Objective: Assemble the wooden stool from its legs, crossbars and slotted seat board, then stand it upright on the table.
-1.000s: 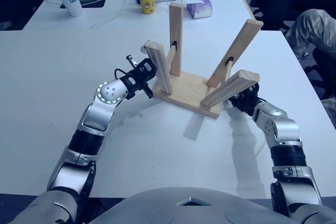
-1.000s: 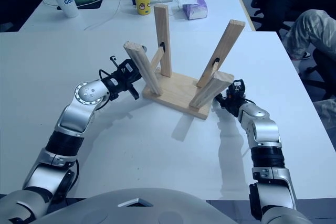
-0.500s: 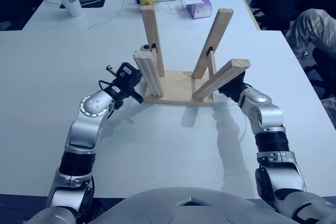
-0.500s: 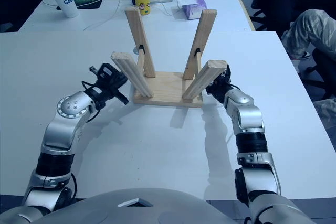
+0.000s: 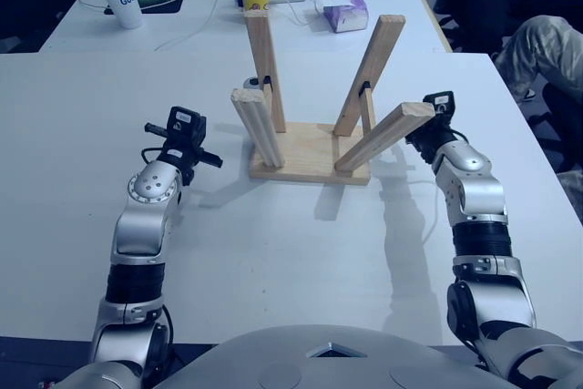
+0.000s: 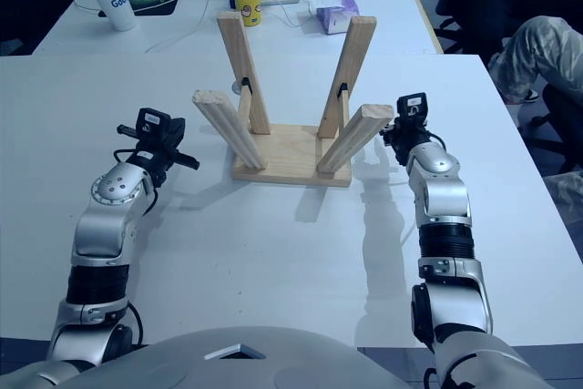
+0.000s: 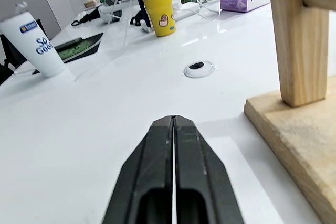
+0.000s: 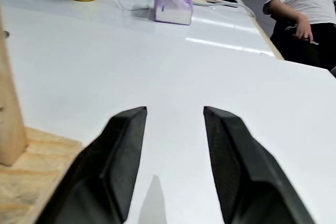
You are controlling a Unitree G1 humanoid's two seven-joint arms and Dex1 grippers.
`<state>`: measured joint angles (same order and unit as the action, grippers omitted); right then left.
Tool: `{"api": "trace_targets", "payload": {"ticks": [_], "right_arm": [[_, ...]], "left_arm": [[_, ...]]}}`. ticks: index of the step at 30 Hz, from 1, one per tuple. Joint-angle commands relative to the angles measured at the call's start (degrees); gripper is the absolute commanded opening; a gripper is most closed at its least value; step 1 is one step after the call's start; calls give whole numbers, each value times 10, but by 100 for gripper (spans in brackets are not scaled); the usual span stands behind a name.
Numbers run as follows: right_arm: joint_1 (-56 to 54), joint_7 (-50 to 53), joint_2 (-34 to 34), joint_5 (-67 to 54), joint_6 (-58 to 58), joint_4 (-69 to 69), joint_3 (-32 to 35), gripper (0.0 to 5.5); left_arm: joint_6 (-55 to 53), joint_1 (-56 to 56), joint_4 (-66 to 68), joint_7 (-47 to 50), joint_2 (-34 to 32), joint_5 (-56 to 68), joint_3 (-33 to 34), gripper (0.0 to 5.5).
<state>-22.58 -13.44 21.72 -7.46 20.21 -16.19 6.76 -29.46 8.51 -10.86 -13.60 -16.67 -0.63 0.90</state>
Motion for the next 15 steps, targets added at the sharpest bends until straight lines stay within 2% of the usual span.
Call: {"api": "trace_targets", "payload": {"ticks": [1,8,15], "right_arm": [[5,-3,6,15,-15,-3,-4,128],[28,-13,15,35,-25,11,-10,5],[50,-49,34,59,4,20,-44,2]], "left_arm": [[-5,-10,-7,7,3,-7,-9,0],[-12,-37,-14,14,2,-14,-12,0],[-8,-63,-15,17,13,-20,-33,0]]}}
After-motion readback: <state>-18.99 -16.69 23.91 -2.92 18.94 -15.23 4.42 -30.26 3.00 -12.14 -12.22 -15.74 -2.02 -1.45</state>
